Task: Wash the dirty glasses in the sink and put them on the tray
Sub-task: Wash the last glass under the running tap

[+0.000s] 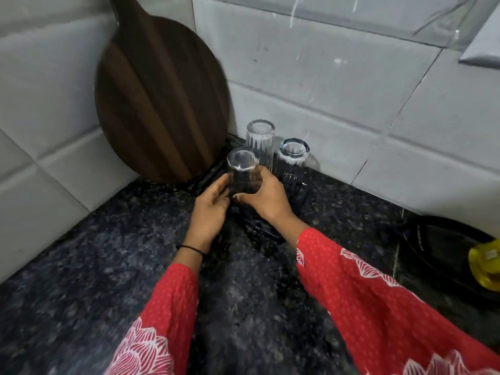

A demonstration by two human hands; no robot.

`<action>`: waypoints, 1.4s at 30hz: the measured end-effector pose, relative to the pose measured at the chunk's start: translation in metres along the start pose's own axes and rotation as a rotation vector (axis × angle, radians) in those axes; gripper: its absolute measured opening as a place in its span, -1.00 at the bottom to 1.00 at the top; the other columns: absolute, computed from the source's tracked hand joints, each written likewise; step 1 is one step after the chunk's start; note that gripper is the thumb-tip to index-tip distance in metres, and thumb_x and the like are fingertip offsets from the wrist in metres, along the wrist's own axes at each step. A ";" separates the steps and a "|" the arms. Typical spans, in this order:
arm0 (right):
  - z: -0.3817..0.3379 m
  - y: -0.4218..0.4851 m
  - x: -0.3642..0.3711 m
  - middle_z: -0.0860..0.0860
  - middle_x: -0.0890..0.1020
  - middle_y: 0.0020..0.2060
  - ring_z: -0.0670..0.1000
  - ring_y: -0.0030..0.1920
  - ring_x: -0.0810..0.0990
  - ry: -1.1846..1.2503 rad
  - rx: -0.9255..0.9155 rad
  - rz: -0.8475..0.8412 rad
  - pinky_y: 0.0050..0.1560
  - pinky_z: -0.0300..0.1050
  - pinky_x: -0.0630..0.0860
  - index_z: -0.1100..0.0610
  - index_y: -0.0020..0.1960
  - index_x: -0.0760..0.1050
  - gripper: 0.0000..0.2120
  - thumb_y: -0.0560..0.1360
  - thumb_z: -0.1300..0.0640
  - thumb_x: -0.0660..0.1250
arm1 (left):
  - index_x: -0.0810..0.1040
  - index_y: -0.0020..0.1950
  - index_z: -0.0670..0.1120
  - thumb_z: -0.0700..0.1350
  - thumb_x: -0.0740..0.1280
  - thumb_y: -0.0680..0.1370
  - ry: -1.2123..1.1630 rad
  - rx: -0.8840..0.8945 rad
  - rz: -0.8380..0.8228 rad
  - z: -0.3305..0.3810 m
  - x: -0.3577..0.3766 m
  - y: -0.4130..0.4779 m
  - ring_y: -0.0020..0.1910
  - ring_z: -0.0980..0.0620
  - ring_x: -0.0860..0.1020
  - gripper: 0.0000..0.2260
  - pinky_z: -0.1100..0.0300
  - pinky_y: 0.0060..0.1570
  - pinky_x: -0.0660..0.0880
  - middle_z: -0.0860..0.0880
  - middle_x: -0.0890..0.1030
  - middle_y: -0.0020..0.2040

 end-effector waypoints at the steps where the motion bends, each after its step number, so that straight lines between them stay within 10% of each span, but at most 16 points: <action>1: 0.002 -0.001 -0.004 0.08 0.62 0.10 -0.05 0.10 0.57 0.033 0.014 -0.003 0.23 -0.16 0.47 0.16 0.27 0.42 -0.35 0.24 0.22 0.58 | 0.31 0.44 -0.21 -0.48 0.11 0.55 -0.002 -0.002 0.015 0.004 0.002 -0.002 0.35 -0.02 0.42 -0.53 0.31 0.27 0.38 -0.09 0.42 0.39; 4: 0.002 -0.018 -0.026 0.14 0.56 0.18 0.03 0.21 0.52 0.146 0.078 0.030 0.25 -0.11 0.47 0.18 0.31 0.39 -0.39 0.31 0.26 0.53 | 0.33 0.41 -0.21 -0.40 0.15 0.56 -0.002 0.039 0.156 0.022 0.010 -0.019 0.24 0.03 0.45 -0.59 0.54 0.03 0.41 -0.08 0.43 0.32; 8: -0.009 -0.071 -0.081 0.10 0.59 0.04 -0.01 0.05 0.58 0.302 0.054 0.079 0.12 -0.21 0.51 0.18 0.12 0.48 -0.63 0.36 0.36 0.47 | 0.41 0.28 -0.09 -0.34 0.19 0.56 -0.015 0.169 0.272 0.057 0.036 -0.070 0.00 0.16 0.53 -0.68 0.27 0.03 0.48 -0.01 0.52 0.14; 21: 0.074 -0.368 -0.332 -0.02 0.67 -0.21 -0.04 -0.13 0.64 0.489 0.058 0.785 -0.05 -0.10 0.59 0.04 -0.12 0.57 -0.78 0.46 0.36 0.36 | 0.52 0.10 0.04 -0.23 0.27 0.52 0.010 0.308 -0.467 0.085 0.278 -0.294 0.04 0.12 0.58 -0.77 0.18 0.06 0.52 0.04 0.60 0.05; 26: 0.145 -0.434 -0.374 0.05 0.62 -0.19 -0.06 -0.18 0.60 0.509 0.227 1.039 -0.07 -0.09 0.59 0.02 -0.13 0.56 -0.74 0.47 0.38 0.32 | 0.10 0.49 0.05 -0.11 0.50 0.41 0.249 0.202 -0.651 0.050 0.362 -0.309 0.30 0.39 0.22 -0.22 0.51 0.25 0.20 0.18 0.25 0.37; 35: 0.171 -0.471 -0.408 0.03 0.62 -0.12 -0.02 -0.07 0.60 0.484 0.255 0.712 -0.02 -0.15 0.59 0.10 0.01 0.52 -0.72 0.45 0.43 0.30 | 0.47 0.22 -0.15 -0.35 0.51 0.33 0.208 0.118 -0.532 0.023 0.406 -0.331 -0.14 0.36 0.56 -0.49 0.45 -0.05 0.45 0.02 0.62 -0.02; 42: 0.183 -0.526 -0.446 -0.13 0.53 0.25 -0.18 0.22 0.54 0.336 0.214 0.361 0.15 -0.25 0.50 -0.02 0.44 0.23 -0.19 0.30 0.27 0.52 | 0.47 0.23 -0.09 -0.29 0.52 0.35 0.121 0.163 -0.771 0.019 0.481 -0.454 0.07 0.24 0.57 -0.51 0.39 0.08 0.45 0.05 0.60 0.09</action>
Point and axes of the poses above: each hand's wrist, its own y-axis towards the middle knuckle, its own x-axis out of the palm, z = x × y, the point moved 6 cm from there along y, towards the middle knuckle
